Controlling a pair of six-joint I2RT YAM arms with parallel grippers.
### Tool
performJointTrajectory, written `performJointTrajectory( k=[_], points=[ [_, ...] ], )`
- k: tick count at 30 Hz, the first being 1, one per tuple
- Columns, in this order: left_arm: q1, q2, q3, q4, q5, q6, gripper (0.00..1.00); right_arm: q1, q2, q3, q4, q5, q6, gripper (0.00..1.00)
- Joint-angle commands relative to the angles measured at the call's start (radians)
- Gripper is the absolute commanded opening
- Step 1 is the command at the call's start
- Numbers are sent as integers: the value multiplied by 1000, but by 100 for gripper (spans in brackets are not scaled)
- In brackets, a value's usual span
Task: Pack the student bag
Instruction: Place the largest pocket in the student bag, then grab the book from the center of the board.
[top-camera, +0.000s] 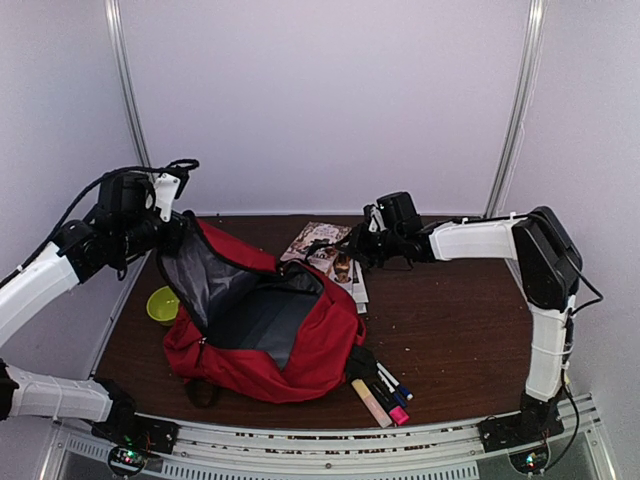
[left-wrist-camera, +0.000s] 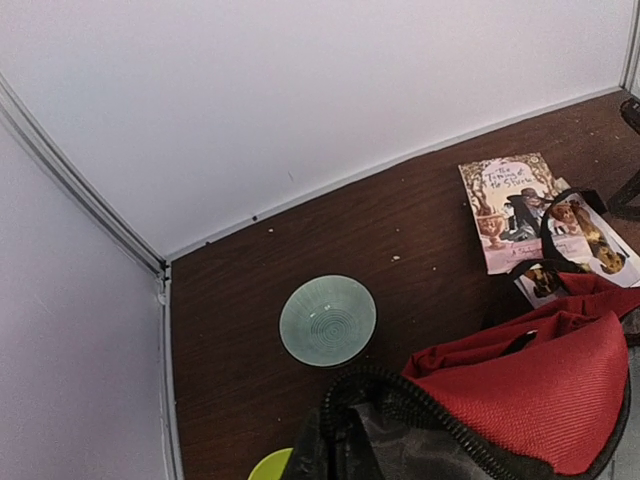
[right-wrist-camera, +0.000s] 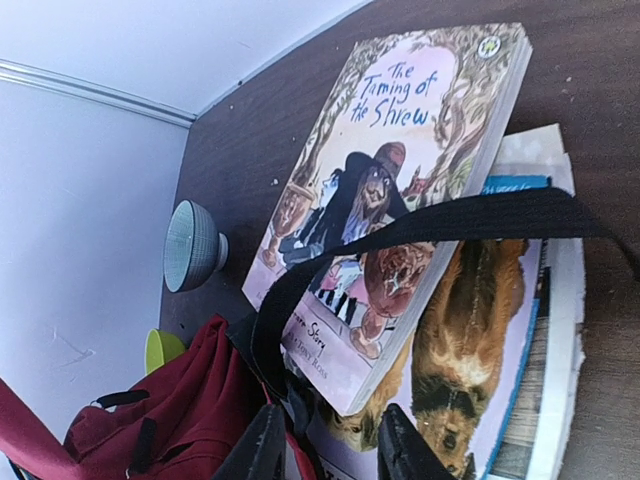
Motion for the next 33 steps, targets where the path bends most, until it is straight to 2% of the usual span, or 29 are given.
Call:
performJointTrajectory(
  k=[1, 4, 5, 8, 9, 11, 12, 14, 15, 16, 19, 21, 22, 23, 25, 26, 27, 29, 33],
  points=[
    [38, 135, 124, 59, 156, 64, 0, 14, 51, 54, -5, 28, 59, 34],
    [42, 210, 174, 48, 329, 111, 0, 15, 70, 77, -32, 51, 51, 35],
    [42, 223, 182, 38, 433, 145, 5, 14, 73, 83, -41, 55, 45, 35],
    [31, 203, 185, -7, 854, 257, 45, 14, 86, 86, -50, 64, 38, 36],
    [12, 185, 179, -9, 942, 277, 57, 13, 91, 89, -50, 64, 38, 36],
    [-51, 146, 179, -52, 1006, 336, 76, 13, 106, 103, -55, 56, 39, 37],
    [-84, 137, 198, -96, 1006, 384, 82, 13, 114, 110, -57, 51, 40, 37],
    [-144, 142, 257, -196, 1006, 434, 89, 13, 125, 123, -64, 48, 43, 37],
    [-161, 153, 290, -240, 1027, 447, 96, 14, 128, 128, -66, 47, 43, 37],
    [-165, 164, 321, -259, 1056, 444, 98, 12, 132, 131, -69, 48, 44, 37],
    [-151, 202, 411, -230, 1033, 373, 98, 11, 140, 141, -79, 44, 47, 38],
    [-83, 289, 488, -184, 1000, 261, 95, 11, 142, 145, -85, 44, 47, 37],
    [-40, 341, 537, -172, 977, 196, 91, 10, 141, 147, -87, 44, 45, 38],
    [-4, 407, 588, -172, 931, 137, 83, 10, 144, 151, -92, 43, 44, 37],
    [49, 540, 689, -203, 728, 48, 59, 8, 153, 166, -104, 33, 38, 38],
    [62, 612, 747, -237, 622, 41, 49, 7, 161, 179, -116, 27, 34, 37],
    [71, 679, 790, -270, 552, 52, 43, 7, 169, 194, -129, 23, 28, 38],
    [77, 795, 838, -301, 467, 66, 41, 7, 174, 202, -146, 22, 17, 38],
    [78, 966, 874, -290, 423, 78, 45, 8, 180, 204, -168, 21, 2, 38]
  ],
)
